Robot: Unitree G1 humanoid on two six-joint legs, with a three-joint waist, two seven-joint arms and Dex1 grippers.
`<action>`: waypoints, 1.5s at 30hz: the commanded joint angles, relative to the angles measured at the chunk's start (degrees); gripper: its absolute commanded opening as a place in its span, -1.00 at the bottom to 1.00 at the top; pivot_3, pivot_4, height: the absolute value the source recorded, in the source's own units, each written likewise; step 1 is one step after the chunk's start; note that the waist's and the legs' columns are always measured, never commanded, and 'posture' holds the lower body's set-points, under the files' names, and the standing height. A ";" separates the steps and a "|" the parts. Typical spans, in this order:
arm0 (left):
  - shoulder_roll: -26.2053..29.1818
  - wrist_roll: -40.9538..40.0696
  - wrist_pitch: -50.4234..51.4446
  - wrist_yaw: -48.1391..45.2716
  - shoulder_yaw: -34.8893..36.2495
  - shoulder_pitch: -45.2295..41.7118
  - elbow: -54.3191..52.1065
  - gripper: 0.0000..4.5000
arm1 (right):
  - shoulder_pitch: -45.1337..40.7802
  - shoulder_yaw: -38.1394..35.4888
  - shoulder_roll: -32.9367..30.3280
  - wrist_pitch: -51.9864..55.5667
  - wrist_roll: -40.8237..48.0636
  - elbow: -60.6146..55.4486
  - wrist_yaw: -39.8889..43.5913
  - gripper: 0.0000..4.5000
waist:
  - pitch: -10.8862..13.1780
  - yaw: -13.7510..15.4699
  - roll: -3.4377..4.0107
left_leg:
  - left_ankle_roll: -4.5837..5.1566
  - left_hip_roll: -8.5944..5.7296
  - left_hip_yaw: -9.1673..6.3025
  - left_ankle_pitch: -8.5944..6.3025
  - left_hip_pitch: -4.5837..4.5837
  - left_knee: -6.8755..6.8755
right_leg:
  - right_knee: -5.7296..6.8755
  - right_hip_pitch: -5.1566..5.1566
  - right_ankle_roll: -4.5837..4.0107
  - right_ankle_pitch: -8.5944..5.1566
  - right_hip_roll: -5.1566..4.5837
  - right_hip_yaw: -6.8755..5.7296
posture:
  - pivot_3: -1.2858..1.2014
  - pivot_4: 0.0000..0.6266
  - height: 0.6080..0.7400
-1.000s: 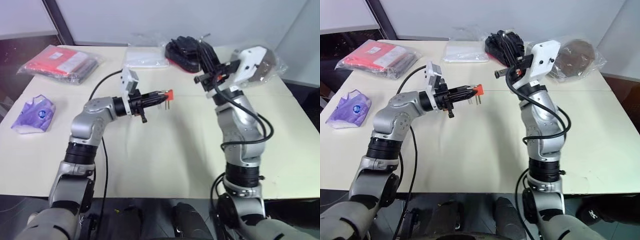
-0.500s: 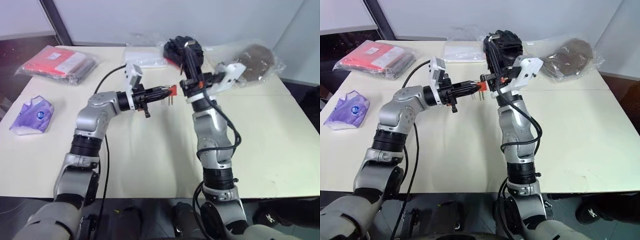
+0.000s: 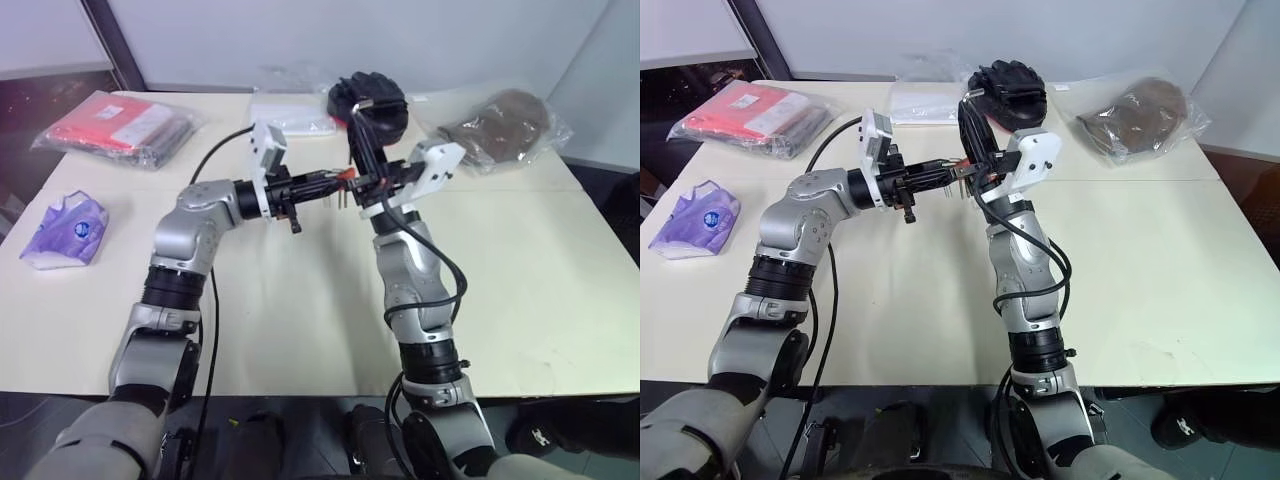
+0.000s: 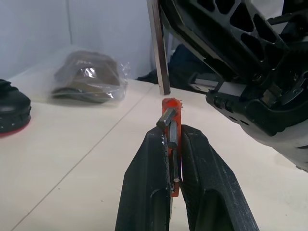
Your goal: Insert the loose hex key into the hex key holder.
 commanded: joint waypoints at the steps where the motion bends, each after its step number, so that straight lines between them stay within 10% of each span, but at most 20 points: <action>1: -0.19 -0.33 -1.02 0.06 0.80 -1.85 -0.66 -1.00 | -0.06 0.70 -0.10 -1.04 -0.27 -1.68 0.31 -0.98 | 0.00 0.00 0.00 | 0.00 0.00 0.00 0.00 0.00 0.00 | 0.00 0.00 0.00 0.00 0.00 0.00 | 0.03 -0.52 1.00; 33: -0.42 -0.86 -0.74 0.89 1.65 -3.00 0.42 -1.00 | 3.10 2.72 -5.13 -0.87 -5.35 -0.56 0.72 -0.98 | 0.00 0.01 0.00 | 0.00 -0.01 0.01 0.00 0.00 0.00 | -0.01 0.00 0.00 0.00 0.01 0.00 | 0.03 -0.52 1.00; 42: -0.72 -0.86 -0.96 1.01 1.39 -2.32 0.21 -1.00 | 9.61 0.61 -9.14 1.64 -3.98 -8.55 0.95 0.89 | 0.00 0.14 0.00 | 0.00 -0.01 0.01 0.00 -0.01 0.00 | -0.03 0.01 0.00 0.00 0.02 0.00 | 0.03 -0.52 1.00; 45: -0.96 -0.93 -0.79 1.13 1.28 -1.91 -0.19 -1.00 | 14.40 -0.98 -12.00 4.08 -2.77 -14.87 1.40 0.97 | 0.00 0.19 0.00 | 0.00 -0.02 0.01 0.00 -0.03 0.00 | -0.06 0.01 0.00 0.00 0.01 0.00 | 0.03 -0.52 1.00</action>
